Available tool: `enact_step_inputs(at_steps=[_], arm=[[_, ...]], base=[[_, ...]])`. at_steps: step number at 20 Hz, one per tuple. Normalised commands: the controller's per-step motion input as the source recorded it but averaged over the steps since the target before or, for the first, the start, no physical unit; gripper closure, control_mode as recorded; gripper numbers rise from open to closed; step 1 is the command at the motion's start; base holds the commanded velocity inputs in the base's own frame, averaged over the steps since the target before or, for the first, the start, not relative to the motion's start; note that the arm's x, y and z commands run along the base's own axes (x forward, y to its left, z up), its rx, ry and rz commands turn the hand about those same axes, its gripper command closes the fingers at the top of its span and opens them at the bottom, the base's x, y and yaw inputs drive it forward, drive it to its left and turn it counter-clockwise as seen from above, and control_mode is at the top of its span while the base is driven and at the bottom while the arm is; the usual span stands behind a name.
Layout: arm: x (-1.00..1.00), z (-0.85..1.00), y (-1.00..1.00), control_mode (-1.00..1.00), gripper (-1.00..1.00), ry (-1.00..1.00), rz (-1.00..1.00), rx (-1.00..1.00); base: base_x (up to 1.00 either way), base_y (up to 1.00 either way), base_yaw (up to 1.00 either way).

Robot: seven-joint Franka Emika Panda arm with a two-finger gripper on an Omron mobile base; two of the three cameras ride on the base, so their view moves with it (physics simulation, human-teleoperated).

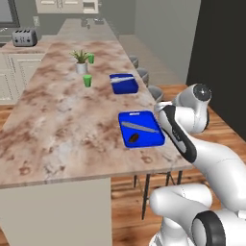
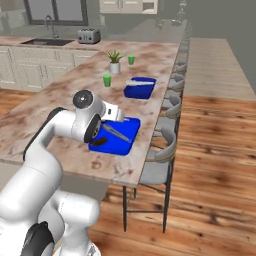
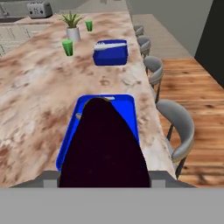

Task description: Gather the eggplant and sweet potato from the fridge and place them on a tray on the dining counter. Then gather the steak and chicken drumstick from the fridge and place them on the other tray.

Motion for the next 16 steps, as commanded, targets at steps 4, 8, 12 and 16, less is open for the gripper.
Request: enact_step_inputs(at_steps=[4, 8, 12, 16], arm=[[0.00, 0.00, 0.00, 1.00, 1.00, 0.00, 0.00, 0.00], [0.00, 0.00, 0.00, 1.00, 1.00, 0.00, 0.00, 0.00], [0.00, 0.00, 0.00, 1.00, 1.00, 0.00, 0.00, 0.00], [0.00, 0.00, 0.00, 1.00, 1.00, 0.00, 0.00, 0.00]], base=[[0.03, -0.30, 0.00], [0.00, -0.03, 0.00], [0.00, 0.00, 0.00], [0.00, 0.00, 0.00]])
